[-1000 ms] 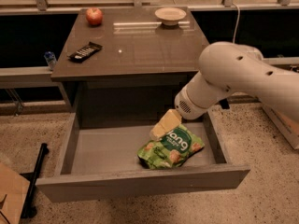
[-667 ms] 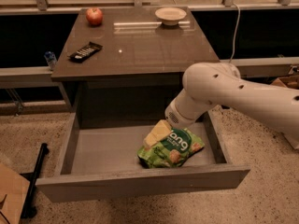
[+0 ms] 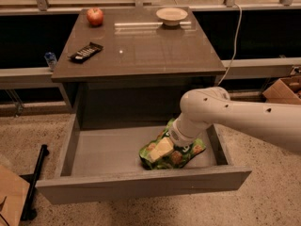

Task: Pick green rice chip bag from top drawer and place on counter

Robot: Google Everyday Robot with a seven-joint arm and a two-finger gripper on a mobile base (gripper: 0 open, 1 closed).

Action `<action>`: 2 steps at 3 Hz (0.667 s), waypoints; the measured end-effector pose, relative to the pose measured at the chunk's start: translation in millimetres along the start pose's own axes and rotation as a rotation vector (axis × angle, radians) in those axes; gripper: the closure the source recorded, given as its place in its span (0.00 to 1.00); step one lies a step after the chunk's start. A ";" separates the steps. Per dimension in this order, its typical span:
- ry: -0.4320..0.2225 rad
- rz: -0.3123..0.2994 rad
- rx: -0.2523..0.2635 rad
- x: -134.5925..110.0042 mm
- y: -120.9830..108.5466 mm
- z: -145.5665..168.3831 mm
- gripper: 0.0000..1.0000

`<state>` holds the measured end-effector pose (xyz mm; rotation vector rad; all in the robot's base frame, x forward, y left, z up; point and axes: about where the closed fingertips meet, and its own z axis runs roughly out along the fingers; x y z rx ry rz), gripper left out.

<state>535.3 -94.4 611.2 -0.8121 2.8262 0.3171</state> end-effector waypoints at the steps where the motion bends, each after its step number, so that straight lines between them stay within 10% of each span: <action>1: 0.020 0.050 -0.015 13.7 -9.6 12.3 0.23; 2: 0.020 0.050 -0.015 12.8 -9.0 8.7 0.47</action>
Offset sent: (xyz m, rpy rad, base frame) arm -0.0107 -0.0226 0.0151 0.0341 -0.0330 -0.0976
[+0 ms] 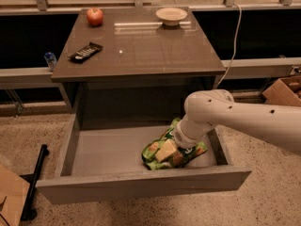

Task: Pick green rice chip bag from top drawer and place on counter

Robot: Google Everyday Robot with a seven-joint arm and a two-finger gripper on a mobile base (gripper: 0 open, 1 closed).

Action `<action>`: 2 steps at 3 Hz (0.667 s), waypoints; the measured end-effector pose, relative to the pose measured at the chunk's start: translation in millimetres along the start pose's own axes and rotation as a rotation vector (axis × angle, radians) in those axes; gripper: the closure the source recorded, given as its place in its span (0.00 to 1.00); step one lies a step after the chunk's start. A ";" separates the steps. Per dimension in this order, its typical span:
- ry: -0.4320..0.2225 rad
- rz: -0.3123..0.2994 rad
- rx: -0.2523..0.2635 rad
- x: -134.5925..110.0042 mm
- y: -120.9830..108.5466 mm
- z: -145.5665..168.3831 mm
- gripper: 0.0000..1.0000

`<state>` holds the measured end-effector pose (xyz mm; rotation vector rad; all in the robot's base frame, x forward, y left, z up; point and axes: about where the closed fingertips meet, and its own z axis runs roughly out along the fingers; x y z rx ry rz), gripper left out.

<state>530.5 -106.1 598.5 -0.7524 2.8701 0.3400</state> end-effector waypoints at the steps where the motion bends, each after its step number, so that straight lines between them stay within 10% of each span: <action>1: 0.000 0.000 0.000 -0.6 0.5 -2.7 0.70; 2: -0.084 -0.008 0.030 -6.8 5.0 -40.6 0.93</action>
Offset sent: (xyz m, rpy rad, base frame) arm -0.0021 -0.0152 0.1678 0.0636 -0.3576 -0.0573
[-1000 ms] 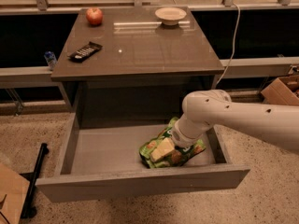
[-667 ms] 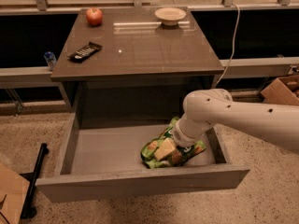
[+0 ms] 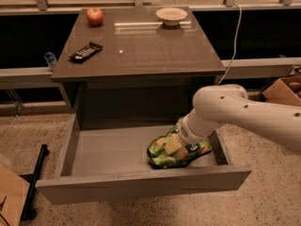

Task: Pick green rice chip bag from top drawer and place on counter

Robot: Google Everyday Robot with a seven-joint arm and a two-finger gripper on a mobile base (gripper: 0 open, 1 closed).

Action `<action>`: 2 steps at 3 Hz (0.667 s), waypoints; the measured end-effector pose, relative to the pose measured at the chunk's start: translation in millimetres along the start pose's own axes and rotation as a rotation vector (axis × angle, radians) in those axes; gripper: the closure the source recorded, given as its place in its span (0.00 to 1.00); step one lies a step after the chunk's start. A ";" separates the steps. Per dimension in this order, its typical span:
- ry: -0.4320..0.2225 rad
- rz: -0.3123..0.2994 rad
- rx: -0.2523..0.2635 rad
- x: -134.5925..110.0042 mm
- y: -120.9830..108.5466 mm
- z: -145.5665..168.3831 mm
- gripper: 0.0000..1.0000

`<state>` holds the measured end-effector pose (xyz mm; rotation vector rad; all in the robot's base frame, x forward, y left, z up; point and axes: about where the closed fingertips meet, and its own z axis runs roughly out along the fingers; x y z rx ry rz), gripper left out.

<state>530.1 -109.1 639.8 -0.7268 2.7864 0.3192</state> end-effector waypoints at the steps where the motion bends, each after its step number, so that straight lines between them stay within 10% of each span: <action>1: -0.158 -0.015 -0.001 -19.1 5.4 -72.3 1.00; 2: -0.288 -0.061 -0.048 -38.8 9.7 -132.0 1.00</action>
Offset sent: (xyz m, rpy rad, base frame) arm 0.0089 -0.0168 0.2205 0.2977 -0.3784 0.1004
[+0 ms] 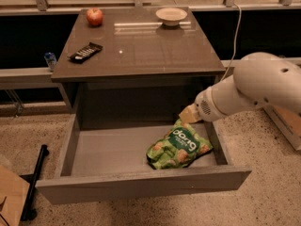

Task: Pick green rice chip bag from top drawer and place on counter

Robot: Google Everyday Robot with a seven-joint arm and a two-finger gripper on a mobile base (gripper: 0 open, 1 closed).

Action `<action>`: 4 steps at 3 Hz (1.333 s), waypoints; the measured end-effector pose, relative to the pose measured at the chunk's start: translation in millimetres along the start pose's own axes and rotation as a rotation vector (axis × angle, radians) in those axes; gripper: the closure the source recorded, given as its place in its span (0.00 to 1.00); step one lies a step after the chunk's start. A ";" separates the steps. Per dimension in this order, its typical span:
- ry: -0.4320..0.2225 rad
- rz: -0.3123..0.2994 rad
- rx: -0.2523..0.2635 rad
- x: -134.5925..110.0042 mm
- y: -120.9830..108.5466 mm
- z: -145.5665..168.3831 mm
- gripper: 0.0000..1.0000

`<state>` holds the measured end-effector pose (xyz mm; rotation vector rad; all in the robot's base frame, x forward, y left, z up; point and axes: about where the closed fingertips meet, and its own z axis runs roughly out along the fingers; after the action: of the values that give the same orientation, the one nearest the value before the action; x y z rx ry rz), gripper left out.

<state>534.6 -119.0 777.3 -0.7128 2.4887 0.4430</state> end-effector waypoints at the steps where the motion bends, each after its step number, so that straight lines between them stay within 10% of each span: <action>1: -0.044 -0.038 -0.050 -20.6 6.8 -17.1 0.82; 4: 0.122 -0.032 -0.181 0.3 32.4 62.5 0.04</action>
Offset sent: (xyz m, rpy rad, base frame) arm 0.0161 0.0271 0.0120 0.0922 0.0410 0.1187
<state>539.9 -65.8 731.5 -0.8734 2.5694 0.6372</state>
